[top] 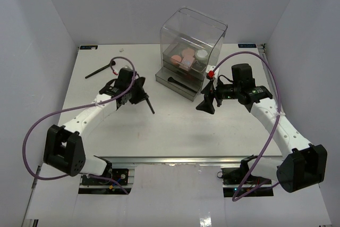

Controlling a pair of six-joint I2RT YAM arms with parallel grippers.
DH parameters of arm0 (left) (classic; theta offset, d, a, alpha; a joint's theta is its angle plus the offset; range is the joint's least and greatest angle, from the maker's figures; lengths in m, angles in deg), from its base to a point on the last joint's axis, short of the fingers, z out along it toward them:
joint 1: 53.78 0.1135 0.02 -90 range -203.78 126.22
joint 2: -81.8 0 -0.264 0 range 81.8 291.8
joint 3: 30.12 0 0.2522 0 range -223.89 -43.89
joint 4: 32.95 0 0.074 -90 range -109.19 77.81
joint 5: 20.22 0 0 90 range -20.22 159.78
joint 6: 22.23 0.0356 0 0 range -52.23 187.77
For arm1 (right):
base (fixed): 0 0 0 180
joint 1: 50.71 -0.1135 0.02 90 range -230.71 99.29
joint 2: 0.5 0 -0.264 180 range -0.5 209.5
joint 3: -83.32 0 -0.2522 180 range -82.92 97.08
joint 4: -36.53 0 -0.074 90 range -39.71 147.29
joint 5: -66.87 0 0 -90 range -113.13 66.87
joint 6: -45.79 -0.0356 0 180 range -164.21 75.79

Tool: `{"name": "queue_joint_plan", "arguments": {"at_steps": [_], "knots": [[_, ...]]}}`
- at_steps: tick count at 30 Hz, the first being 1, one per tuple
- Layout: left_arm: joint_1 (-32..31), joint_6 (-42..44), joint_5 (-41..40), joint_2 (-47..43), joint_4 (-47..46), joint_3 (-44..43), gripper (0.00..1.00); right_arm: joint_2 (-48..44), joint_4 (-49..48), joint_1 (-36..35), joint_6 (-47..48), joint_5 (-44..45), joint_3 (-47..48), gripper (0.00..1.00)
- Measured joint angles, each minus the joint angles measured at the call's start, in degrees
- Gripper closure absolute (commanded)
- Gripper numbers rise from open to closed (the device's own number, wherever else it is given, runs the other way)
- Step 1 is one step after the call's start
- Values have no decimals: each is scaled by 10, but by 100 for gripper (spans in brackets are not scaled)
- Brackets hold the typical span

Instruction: Organize the makeup

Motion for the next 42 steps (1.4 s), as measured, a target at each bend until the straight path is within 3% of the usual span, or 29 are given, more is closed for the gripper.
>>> {"name": "queue_joint_plan", "arguments": {"at_steps": [6,15,17,19,22,27,36,42], "knots": [[-47,-59,26,130,-124,-156,100,-1,0,10,0,0,0,7],[-55,-166,29,371,-183,-304,99,-1,-2,30,1,2,-9,7],[-58,-184,29,402,-183,-327,94,-1,-2,35,1,2,-9,7],[-61,-202,29,422,-185,-344,82,-1,-2,39,1,2,-9,6],[-66,-222,29,430,-188,-351,64,-1,-3,41,1,2,-9,7],[-73,-240,34,430,-195,-353,48,-1,-3,43,1,2,-9,7],[-77,-216,43,402,-198,-321,48,-1,-3,43,1,1,-9,6],[-69,-49,32,307,-194,-272,43,-1,-3,43,5,-1,-9,6]]}}
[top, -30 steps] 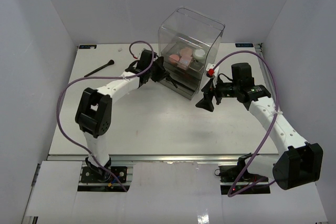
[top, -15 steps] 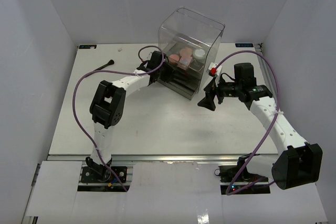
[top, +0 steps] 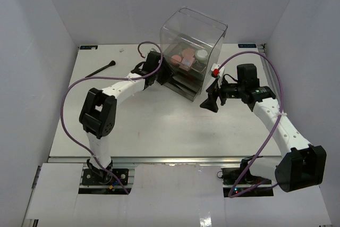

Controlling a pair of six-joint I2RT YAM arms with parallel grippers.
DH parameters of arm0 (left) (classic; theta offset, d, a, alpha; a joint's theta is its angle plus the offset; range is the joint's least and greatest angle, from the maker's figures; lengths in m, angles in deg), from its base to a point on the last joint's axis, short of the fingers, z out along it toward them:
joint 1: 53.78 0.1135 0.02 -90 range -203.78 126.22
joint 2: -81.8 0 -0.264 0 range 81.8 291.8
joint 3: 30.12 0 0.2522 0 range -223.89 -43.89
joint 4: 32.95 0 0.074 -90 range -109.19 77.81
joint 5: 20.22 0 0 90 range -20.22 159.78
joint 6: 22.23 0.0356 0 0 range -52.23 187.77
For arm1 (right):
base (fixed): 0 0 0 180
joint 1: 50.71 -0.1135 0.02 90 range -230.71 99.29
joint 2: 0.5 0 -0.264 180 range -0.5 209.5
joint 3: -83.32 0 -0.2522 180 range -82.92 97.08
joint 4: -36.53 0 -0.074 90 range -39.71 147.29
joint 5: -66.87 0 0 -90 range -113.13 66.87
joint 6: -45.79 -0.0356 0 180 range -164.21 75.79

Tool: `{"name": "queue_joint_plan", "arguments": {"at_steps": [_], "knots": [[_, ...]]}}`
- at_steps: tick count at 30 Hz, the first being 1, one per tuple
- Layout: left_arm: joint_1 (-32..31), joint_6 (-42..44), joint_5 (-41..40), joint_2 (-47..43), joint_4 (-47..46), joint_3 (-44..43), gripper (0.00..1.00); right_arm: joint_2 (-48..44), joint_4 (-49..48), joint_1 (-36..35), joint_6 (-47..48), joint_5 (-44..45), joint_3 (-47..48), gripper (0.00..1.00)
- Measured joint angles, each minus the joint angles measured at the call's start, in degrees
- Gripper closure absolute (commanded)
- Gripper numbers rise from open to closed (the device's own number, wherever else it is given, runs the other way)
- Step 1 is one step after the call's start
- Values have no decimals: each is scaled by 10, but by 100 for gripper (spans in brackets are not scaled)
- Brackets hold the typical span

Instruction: Organize the makeup

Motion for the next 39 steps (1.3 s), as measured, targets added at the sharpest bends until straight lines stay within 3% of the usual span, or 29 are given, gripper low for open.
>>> {"name": "queue_joint_plan", "arguments": {"at_steps": [3,6,10,13,19,23,28,39], "knots": [[27,127,16,-51,-10,23,34,0,0,0,2,-2,0,6],[100,238,56,-81,-21,47,30,0,0,0,4,-5,0,6],[229,382,68,-35,-38,41,29,0,0,0,6,-11,0,6],[286,480,45,28,-39,29,29,0,0,0,7,-14,-2,6],[281,638,-1,102,-49,-2,27,6,0,0,9,-14,-4,5],[270,733,-37,121,-108,-37,27,7,0,0,11,-13,-4,5],[286,814,-56,146,-150,-79,22,8,1,0,15,-12,-4,5],[396,819,25,203,-110,-146,24,18,2,0,24,4,-4,5]]}}
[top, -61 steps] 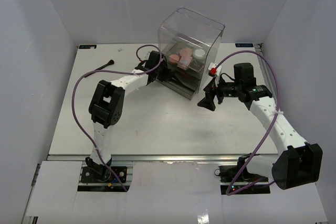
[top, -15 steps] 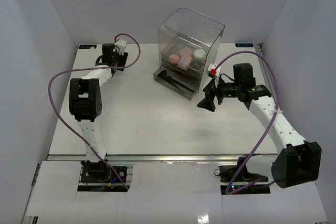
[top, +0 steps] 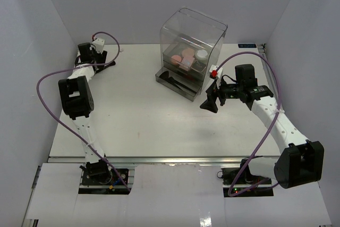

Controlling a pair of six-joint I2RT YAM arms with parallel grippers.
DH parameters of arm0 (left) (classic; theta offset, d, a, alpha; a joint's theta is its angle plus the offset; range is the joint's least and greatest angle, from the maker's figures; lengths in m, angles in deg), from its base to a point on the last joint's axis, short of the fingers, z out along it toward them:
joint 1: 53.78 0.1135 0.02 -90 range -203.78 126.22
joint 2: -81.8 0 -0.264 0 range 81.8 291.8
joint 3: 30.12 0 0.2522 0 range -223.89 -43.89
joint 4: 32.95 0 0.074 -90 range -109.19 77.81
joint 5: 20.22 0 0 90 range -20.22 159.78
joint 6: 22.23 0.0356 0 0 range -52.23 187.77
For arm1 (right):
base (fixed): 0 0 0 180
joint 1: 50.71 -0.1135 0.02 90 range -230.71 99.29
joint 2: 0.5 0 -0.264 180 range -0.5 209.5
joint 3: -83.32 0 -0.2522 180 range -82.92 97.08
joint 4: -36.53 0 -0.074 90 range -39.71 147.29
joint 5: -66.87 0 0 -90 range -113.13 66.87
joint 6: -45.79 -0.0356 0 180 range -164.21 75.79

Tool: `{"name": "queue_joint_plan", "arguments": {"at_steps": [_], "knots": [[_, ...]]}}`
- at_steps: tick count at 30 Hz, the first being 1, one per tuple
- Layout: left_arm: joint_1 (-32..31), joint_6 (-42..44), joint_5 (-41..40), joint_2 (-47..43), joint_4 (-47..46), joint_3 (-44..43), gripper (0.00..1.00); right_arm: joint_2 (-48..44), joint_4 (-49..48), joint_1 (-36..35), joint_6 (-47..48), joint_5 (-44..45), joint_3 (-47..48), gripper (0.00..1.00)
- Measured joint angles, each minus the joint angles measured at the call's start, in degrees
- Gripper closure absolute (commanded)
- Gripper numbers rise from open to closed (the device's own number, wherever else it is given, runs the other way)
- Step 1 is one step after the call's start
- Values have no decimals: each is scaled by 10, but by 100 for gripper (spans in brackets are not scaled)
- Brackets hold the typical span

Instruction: Organize the makeup

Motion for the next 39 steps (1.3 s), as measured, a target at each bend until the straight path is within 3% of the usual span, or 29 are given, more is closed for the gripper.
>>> {"name": "queue_joint_plan", "arguments": {"at_steps": [10,23,35,39], "knots": [[10,3,90,10,39,-13,24,5,1,0,2,6,0,5],[29,2,131,50,59,-35,27,14,2,0,2,12,0,5],[42,-19,174,69,95,-65,46,16,2,3,2,14,0,5],[48,-32,193,72,110,-72,58,16,2,4,2,14,0,6]]}}
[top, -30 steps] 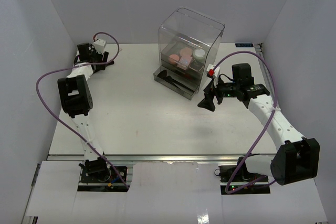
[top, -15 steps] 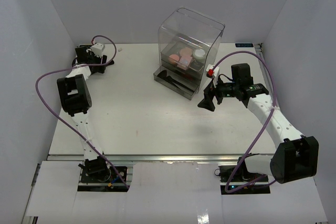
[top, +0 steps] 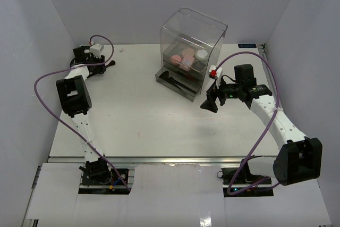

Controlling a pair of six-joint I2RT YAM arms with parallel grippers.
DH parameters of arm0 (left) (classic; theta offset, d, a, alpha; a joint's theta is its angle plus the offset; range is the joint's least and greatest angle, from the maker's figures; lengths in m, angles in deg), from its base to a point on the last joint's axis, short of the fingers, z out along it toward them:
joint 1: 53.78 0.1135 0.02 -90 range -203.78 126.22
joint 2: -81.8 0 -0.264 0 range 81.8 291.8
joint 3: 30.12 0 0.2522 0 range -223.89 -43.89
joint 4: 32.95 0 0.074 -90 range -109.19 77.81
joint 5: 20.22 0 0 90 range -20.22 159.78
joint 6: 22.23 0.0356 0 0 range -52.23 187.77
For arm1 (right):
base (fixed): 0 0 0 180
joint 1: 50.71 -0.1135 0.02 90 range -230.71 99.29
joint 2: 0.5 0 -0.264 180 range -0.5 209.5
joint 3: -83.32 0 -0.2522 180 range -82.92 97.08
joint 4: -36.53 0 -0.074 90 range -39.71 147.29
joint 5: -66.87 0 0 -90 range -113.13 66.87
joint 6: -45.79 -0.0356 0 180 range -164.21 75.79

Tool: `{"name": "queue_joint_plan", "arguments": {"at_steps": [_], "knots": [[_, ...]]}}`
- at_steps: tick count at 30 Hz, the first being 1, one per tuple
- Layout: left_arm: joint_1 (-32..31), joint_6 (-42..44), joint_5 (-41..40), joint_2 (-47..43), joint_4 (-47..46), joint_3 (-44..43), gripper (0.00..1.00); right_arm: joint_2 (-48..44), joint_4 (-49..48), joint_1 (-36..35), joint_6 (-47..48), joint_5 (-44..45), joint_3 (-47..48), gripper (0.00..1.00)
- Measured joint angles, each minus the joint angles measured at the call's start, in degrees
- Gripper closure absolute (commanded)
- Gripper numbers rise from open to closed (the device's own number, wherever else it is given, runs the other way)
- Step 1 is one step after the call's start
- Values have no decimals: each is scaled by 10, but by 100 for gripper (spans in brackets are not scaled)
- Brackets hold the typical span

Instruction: Organize the makeup

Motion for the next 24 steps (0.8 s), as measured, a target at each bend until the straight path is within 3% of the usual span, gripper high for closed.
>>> {"name": "queue_joint_plan", "arguments": {"at_steps": [10,18,24], "knots": [[13,-89,25,-8,-15,22,95,0,0,3,1,0,0,6],[11,-282,74,-73,-42,133,100,-8,0,9,1,-1,0,6],[-56,-520,94,-194,-129,336,100,-16,0,30,1,-10,0,6]]}}
